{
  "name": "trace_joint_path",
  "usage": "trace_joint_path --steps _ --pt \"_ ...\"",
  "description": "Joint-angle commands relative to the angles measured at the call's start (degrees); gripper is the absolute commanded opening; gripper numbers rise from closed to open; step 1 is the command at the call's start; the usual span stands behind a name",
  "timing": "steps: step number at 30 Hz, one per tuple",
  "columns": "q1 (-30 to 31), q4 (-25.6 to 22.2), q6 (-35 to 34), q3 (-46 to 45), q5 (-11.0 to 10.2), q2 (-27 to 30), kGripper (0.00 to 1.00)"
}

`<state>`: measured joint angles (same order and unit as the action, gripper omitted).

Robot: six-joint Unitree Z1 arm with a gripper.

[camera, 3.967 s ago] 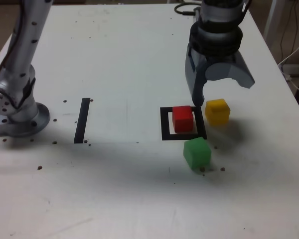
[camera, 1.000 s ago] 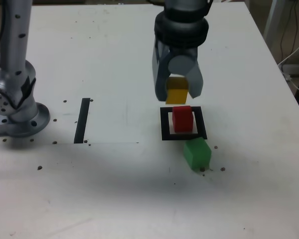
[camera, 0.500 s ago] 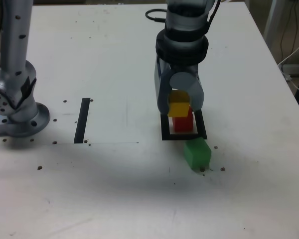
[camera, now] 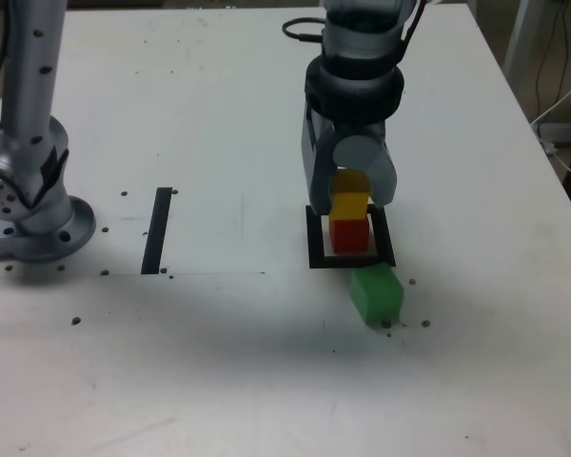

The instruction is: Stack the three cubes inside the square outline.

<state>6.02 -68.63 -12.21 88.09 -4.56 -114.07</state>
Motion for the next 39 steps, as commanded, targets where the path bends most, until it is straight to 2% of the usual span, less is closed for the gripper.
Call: trace_joint_path --steps 1,10,20,28,39 --pt "-0.40 0.14 0.02 0.17 0.30 -0.47 0.16" --pt "-0.77 -0.20 0.15 0.65 1.34 -0.91 0.59" --pt "-0.75 -0.91 1.29 0.74 1.92 -1.61 0.97" --pt "-0.49 -4.19 2.27 2.48 2.61 -1.42 0.99" --pt "-0.35 -4.56 2.28 2.64 2.40 -0.69 0.99"
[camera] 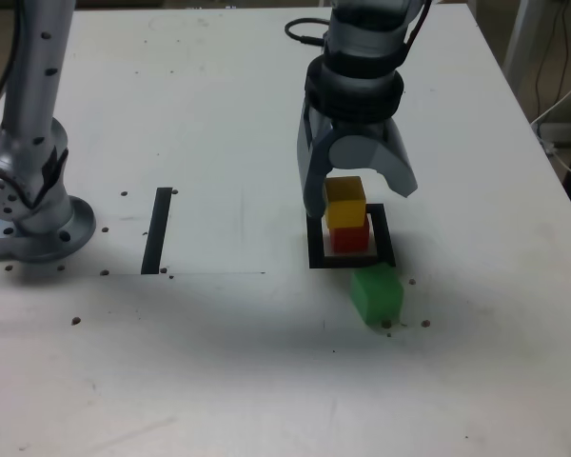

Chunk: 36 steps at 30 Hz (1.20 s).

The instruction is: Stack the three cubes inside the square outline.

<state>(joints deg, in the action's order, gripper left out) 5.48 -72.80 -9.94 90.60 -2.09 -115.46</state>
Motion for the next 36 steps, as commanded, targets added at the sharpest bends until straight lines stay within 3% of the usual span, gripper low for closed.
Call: trace_joint_path --steps 1,9,23,28,36 --pt "0.32 -0.62 0.01 0.17 -0.05 1.04 0.99" --pt "2.98 -3.29 -2.99 -0.39 1.90 3.96 0.99" --pt "12.50 -2.45 -21.65 0.59 2.89 6.50 0.99" --pt "13.29 -0.67 -22.40 -0.48 3.98 5.34 0.97" --pt "13.33 9.45 -20.82 -4.95 4.11 2.78 0.97"
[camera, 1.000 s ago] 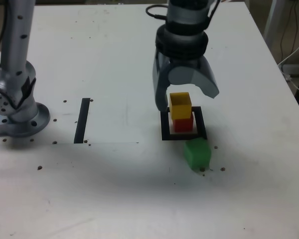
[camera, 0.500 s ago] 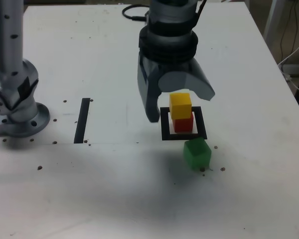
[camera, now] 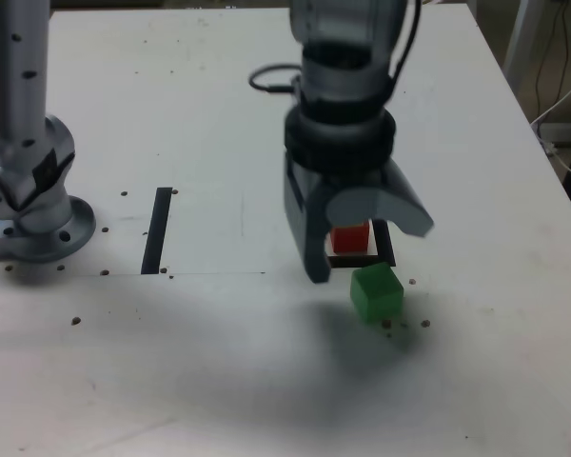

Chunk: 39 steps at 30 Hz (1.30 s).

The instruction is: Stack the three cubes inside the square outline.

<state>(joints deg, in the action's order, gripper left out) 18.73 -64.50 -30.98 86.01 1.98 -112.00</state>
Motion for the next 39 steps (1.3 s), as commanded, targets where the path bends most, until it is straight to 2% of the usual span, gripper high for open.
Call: trace_joint_path --steps 1,6,12,18,24,27,33,35,39 --pt "0.08 2.18 0.28 -0.66 0.02 -1.17 0.97" --pt "0.08 4.22 -1.42 -1.12 -0.56 -3.77 0.97" --pt "0.08 2.15 -4.90 -1.11 -1.87 -4.88 0.93" --pt "0.08 2.60 -6.70 -0.27 -1.16 -7.15 0.82" --pt "0.08 2.96 -7.08 2.18 -0.83 -9.17 0.76" --pt "0.08 2.12 -7.19 3.57 -0.73 -9.70 0.69" --pt "0.08 0.14 -8.72 4.57 -1.72 -9.49 0.43" --pt "0.08 -0.05 -9.27 4.50 -2.35 -9.34 0.39" --pt "0.08 0.24 -9.69 4.26 -2.96 -9.14 0.38"
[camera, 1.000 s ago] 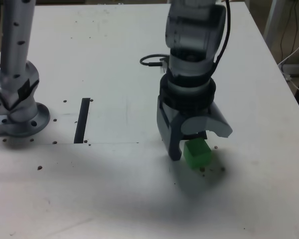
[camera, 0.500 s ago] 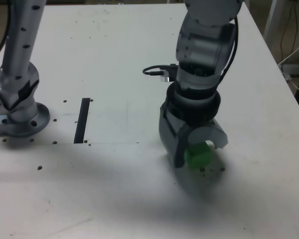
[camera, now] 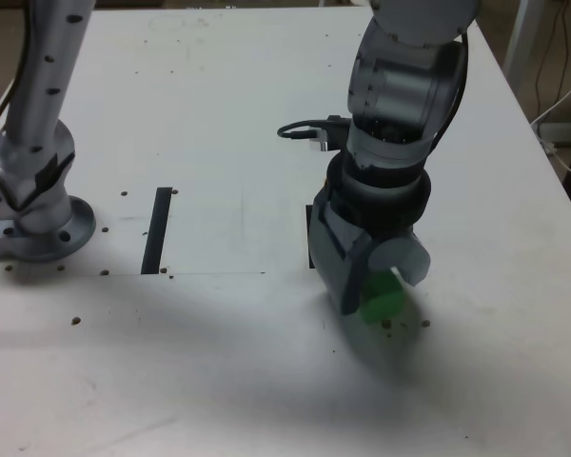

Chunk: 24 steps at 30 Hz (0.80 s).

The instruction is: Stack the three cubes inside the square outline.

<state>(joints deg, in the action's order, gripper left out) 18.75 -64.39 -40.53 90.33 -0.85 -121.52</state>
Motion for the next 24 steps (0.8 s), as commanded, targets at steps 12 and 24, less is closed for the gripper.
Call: trace_joint_path --steps 12,24 --pt "0.06 0.84 -0.25 -0.51 -0.33 1.23 0.18" --pt "0.67 -8.26 0.22 2.63 -0.86 9.62 0.13"
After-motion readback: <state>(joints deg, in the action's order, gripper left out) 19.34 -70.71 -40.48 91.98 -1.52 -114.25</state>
